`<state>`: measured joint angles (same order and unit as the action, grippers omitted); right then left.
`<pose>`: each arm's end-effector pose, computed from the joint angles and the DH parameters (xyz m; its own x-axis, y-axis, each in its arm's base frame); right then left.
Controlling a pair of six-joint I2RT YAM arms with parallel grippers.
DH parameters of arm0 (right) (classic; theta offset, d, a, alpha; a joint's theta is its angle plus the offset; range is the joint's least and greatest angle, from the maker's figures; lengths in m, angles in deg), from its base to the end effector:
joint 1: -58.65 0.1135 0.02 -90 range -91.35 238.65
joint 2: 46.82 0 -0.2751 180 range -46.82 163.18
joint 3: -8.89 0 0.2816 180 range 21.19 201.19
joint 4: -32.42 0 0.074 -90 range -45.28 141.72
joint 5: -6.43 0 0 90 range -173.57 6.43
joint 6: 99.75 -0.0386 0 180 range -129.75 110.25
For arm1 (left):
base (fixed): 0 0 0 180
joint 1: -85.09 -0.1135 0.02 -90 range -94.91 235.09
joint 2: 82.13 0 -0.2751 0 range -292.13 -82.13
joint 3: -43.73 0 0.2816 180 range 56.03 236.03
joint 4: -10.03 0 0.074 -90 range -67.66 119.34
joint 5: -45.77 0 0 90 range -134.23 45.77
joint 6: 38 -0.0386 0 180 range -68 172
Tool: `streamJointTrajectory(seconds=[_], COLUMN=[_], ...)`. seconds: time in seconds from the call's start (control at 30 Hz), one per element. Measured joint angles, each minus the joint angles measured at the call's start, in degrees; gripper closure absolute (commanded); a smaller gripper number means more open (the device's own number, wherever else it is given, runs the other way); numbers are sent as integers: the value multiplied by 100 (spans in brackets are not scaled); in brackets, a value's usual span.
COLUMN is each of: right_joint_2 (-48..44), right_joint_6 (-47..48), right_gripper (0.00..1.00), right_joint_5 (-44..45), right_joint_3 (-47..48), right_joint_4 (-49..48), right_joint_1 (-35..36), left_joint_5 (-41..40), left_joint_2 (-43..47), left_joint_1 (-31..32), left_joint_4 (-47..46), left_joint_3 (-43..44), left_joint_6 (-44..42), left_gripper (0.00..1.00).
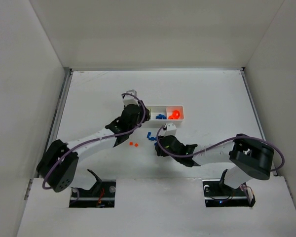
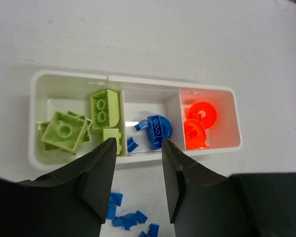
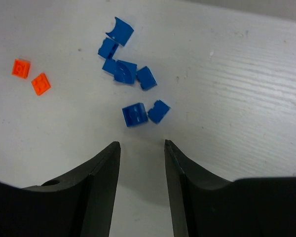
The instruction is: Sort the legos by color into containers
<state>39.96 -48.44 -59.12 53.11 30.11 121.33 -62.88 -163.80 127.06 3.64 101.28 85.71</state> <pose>0.1497 0.2550 0.1272 -0.6464 -0.0115 -0.7629 -0.3327 0.9040 0.2684 0.2629 -0.2199 0.2369 -0.4143 -0.3346 -0.8464 0.2130 0.8685 -0.4476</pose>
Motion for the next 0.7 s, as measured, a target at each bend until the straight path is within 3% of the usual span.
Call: streamJointTrajectory(seconds=[0.2, 0.43, 0.7], right_joint_2=[411, 623, 776], right_joint_6=[146, 297, 503], right_gripper=[54, 56, 79], right_joint_5=[48, 216, 337], right_joint_3=[332, 494, 684], right_joint_4=[-136, -212, -76], right_joint_1=[-2, -2, -2], left_joint_5=[-240, -452, -577], left_joint_2=[1152, 1764, 2074], left_joint_1=[22, 310, 490], left_joint_4=[2, 286, 614], left_joint_3=[-929, -1766, -2129], left_joint_6=[107, 306, 516], left_gripper=[62, 63, 63])
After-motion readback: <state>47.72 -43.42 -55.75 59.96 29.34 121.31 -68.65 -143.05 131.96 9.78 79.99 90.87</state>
